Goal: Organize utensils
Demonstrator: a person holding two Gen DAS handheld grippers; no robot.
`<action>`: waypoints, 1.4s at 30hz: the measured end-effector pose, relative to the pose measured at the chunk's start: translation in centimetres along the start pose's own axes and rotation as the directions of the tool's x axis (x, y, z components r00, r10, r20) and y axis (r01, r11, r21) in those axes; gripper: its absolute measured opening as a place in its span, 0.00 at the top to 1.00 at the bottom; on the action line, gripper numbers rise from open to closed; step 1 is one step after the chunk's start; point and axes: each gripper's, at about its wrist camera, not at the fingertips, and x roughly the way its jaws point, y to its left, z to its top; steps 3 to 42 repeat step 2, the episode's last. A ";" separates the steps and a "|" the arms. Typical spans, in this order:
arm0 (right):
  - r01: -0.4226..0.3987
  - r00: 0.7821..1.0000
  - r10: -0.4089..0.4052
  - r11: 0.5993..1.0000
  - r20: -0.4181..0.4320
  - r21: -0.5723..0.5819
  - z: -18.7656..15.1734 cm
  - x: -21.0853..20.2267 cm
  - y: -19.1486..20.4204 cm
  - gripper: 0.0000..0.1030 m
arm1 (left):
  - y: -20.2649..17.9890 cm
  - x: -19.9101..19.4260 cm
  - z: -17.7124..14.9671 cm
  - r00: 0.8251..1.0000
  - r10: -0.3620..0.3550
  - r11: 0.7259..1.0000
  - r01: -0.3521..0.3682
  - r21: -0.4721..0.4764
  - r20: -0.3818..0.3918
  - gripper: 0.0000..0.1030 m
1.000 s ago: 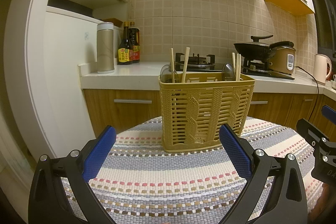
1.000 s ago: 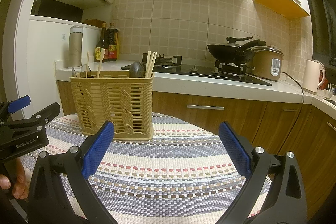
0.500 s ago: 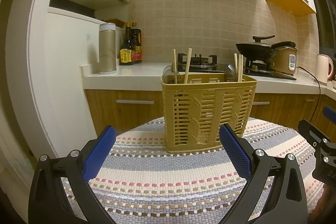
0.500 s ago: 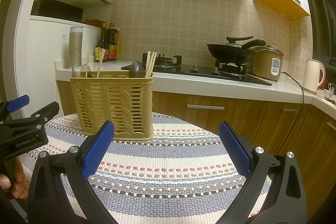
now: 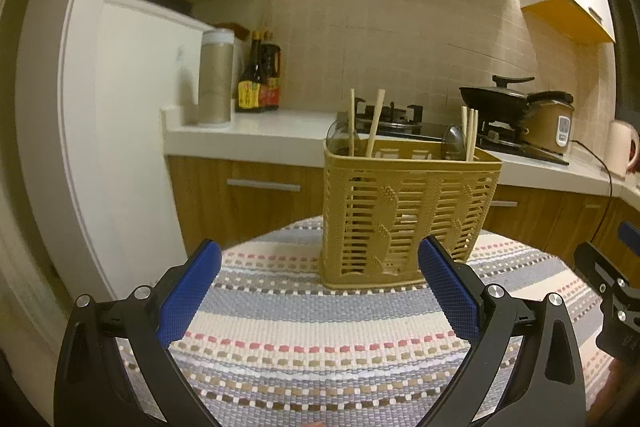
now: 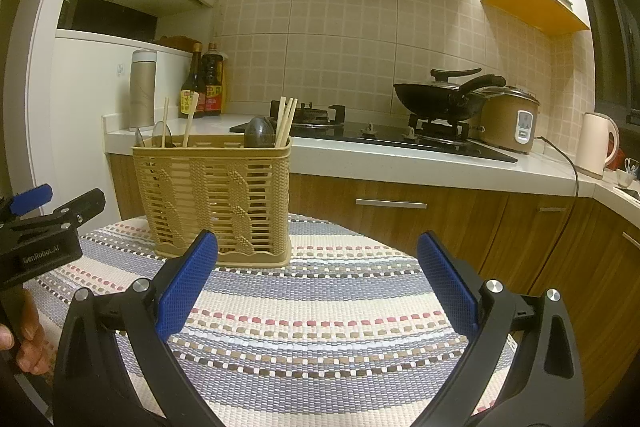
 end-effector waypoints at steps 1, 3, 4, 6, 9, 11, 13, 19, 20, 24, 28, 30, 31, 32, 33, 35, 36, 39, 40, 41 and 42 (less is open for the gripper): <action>0.001 1.000 -0.001 1.000 0.000 -0.001 0.0 0.0 0.0 0.08 | 0.1 0.0 0.0 1.000 0.001 1.000 -0.001 -0.004 -0.003 0.07; 0.001 1.000 -0.001 1.000 0.001 -0.002 0.0 0.0 0.0 0.08 | 0.1 0.1 0.0 1.000 0.001 1.000 -0.001 -0.008 -0.004 0.07; 0.001 1.000 -0.001 1.000 0.001 -0.002 0.0 0.0 0.0 0.08 | 0.1 0.1 0.0 1.000 0.001 1.000 -0.001 -0.008 -0.004 0.07; 0.001 1.000 -0.001 1.000 0.001 -0.002 0.0 0.0 0.0 0.08 | 0.1 0.1 0.0 1.000 0.001 1.000 -0.001 -0.008 -0.004 0.07; 0.001 1.000 -0.001 1.000 0.001 -0.002 0.0 0.0 0.0 0.08 | 0.1 0.1 0.0 1.000 0.001 1.000 -0.001 -0.008 -0.004 0.07; 0.001 1.000 -0.001 1.000 0.001 -0.002 0.0 0.0 0.0 0.08 | 0.1 0.1 0.0 1.000 0.001 1.000 -0.001 -0.008 -0.004 0.07; 0.001 1.000 -0.001 1.000 0.001 -0.002 0.0 0.0 0.0 0.08 | 0.1 0.1 0.0 1.000 0.001 1.000 -0.001 -0.008 -0.004 0.07; 0.001 1.000 -0.001 1.000 0.001 -0.002 0.0 0.0 0.0 0.08 | 0.1 0.1 0.0 1.000 0.001 1.000 -0.001 -0.008 -0.004 0.07; 0.001 1.000 -0.001 1.000 0.001 -0.002 0.0 0.0 0.0 0.08 | 0.1 0.1 0.0 1.000 0.001 1.000 -0.001 -0.008 -0.004 0.07; 0.001 1.000 -0.001 1.000 0.001 -0.002 0.0 0.0 0.0 0.08 | 0.1 0.1 0.0 1.000 0.001 1.000 -0.001 -0.008 -0.004 0.07; 0.001 1.000 -0.001 1.000 0.001 -0.002 0.0 0.0 0.0 0.08 | 0.1 0.1 0.0 1.000 0.001 1.000 -0.001 -0.008 -0.004 0.07; 0.001 1.000 -0.001 1.000 0.001 -0.002 0.0 0.0 0.0 0.08 | 0.1 0.1 0.0 1.000 0.001 1.000 -0.001 -0.008 -0.004 0.07; 0.001 1.000 -0.001 1.000 0.001 -0.002 0.0 0.0 0.0 0.08 | 0.1 0.1 0.0 1.000 0.001 1.000 -0.001 -0.008 -0.004 0.07; 0.001 1.000 -0.001 1.000 0.001 -0.002 0.0 0.0 0.0 0.08 | 0.1 0.1 0.0 1.000 0.001 1.000 -0.001 -0.008 -0.004 0.07; 0.001 1.000 -0.001 1.000 0.001 -0.002 0.0 0.0 0.0 0.08 | 0.1 0.1 0.0 1.000 0.001 1.000 -0.001 -0.008 -0.004 0.07; 0.001 1.000 -0.001 1.000 0.001 -0.002 0.0 0.0 0.0 0.08 | 0.1 0.1 0.0 1.000 0.001 1.000 -0.001 -0.008 -0.004 0.07; 0.001 1.000 -0.001 1.000 0.001 -0.002 0.0 0.0 0.0 0.08 | 0.1 0.1 0.0 1.000 0.001 1.000 -0.001 -0.008 -0.004 0.07; 0.001 1.000 -0.001 1.000 0.001 -0.002 0.0 0.0 0.0 0.08 | 0.1 0.1 0.0 1.000 0.001 1.000 -0.001 -0.008 -0.004 0.07; 0.001 1.000 -0.001 1.000 0.001 -0.002 0.0 0.0 0.0 0.08 | 0.1 0.1 0.0 1.000 0.001 1.000 -0.001 -0.008 -0.004 0.07; 0.001 1.000 -0.001 1.000 0.001 -0.002 0.0 0.0 0.0 0.08 | 0.1 0.1 0.0 1.000 0.001 1.000 -0.001 -0.008 -0.004 0.07; 0.001 1.000 -0.001 1.000 0.001 -0.002 0.0 0.0 0.0 0.08 | 0.1 0.1 0.0 1.000 0.001 1.000 -0.001 -0.008 -0.004 0.07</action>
